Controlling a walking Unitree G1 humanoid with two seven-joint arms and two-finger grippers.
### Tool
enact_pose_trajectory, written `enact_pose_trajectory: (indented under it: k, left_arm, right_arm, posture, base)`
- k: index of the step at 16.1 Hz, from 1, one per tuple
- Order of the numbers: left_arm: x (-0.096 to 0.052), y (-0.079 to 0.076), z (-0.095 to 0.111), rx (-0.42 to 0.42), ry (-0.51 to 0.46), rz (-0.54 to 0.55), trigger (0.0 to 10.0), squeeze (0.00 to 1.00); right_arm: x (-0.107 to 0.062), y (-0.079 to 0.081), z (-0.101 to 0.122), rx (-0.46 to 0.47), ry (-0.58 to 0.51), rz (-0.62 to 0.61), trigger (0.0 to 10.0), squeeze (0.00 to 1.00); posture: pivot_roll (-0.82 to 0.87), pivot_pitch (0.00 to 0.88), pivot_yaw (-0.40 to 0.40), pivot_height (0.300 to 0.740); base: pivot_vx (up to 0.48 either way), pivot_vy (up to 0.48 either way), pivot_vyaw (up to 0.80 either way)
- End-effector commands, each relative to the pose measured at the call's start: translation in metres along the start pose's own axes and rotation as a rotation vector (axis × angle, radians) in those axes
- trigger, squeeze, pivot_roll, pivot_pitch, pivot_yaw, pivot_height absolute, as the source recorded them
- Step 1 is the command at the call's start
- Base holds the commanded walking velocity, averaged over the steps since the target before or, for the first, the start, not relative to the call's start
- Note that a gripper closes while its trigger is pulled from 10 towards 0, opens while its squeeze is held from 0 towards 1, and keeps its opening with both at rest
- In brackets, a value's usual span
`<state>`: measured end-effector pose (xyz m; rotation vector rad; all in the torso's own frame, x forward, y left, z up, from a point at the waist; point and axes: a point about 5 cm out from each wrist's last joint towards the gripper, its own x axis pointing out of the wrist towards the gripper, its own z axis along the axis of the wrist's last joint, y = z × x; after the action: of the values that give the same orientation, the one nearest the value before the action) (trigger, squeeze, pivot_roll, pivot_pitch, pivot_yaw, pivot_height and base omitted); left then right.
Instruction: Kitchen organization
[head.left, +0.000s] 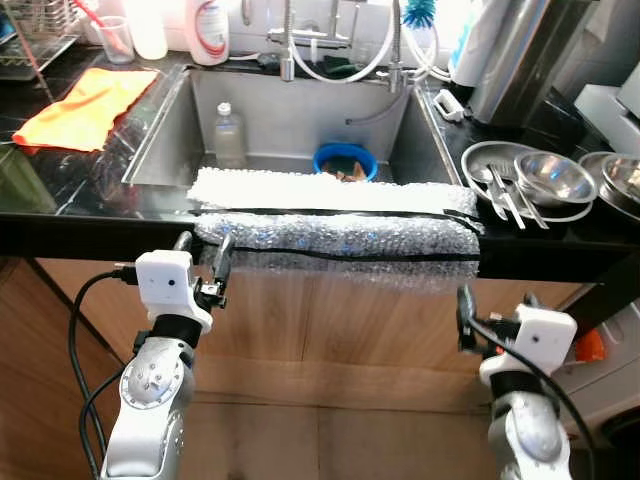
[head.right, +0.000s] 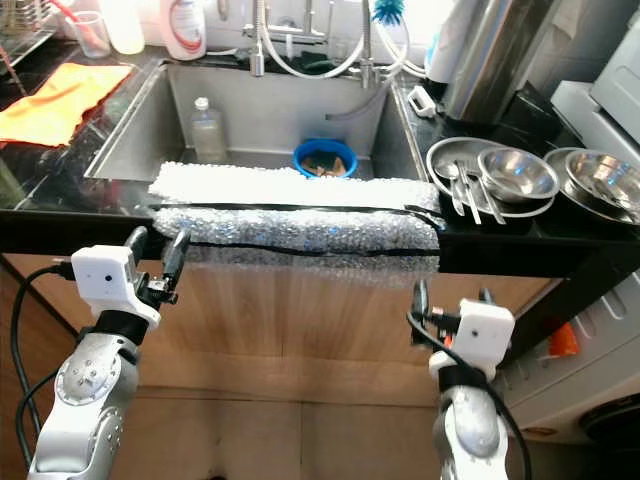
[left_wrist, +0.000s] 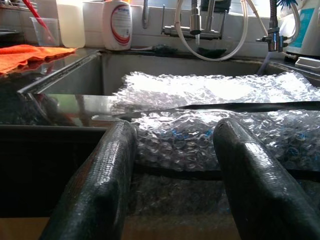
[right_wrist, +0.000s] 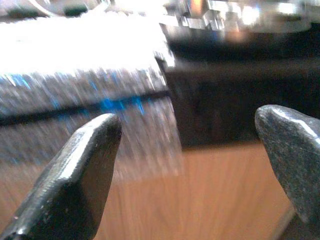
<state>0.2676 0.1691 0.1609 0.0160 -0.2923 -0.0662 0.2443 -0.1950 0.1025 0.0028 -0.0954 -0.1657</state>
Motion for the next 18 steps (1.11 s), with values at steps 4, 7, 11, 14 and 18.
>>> enact_pose_trajectory:
  k: [4, 7, 11, 14, 18]
  left_arm:
    - [0.001, -0.005, 0.003, 0.016, -0.015, -0.017, 10.0, 0.00]
    - [0.005, -0.007, 0.010, 0.015, -0.043, -0.027, 10.0, 0.00]
    - [0.010, -0.011, 0.016, 0.021, -0.077, -0.043, 10.0, 0.00]
    - [0.008, -0.012, 0.016, 0.016, -0.077, -0.043, 10.0, 0.00]
    - [0.010, -0.012, 0.022, 0.015, -0.104, -0.036, 10.0, 0.00]
  right_arm:
    - [0.001, 0.004, 0.007, -0.003, -0.033, 0.004, 10.0, 0.00]
    - [0.000, 0.004, 0.007, 0.002, -0.020, 0.006, 10.0, 0.00]
    - [0.001, 0.006, 0.004, 0.003, -0.007, 0.012, 10.0, 0.00]
    - [0.001, 0.007, 0.006, -0.001, -0.012, 0.018, 10.0, 0.00]
    - [0.002, 0.008, 0.012, -0.046, -0.052, 0.017, 10.0, 0.00]
  posture:
    - [0.03, 0.111, -0.083, 0.740]
    - [0.03, 0.113, -0.085, 0.740]
    - [0.03, 0.115, -0.085, 0.740]
    - [0.03, 0.115, -0.085, 0.740]
    - [0.03, 0.115, -0.085, 0.740]
  base:
    - [0.000, 0.000, 0.00]
    - [0.000, 0.000, -0.17]
    - [0.000, 0.000, -0.76]
    - [0.000, 0.000, -0.76]
    - [0.000, 0.000, -0.76]
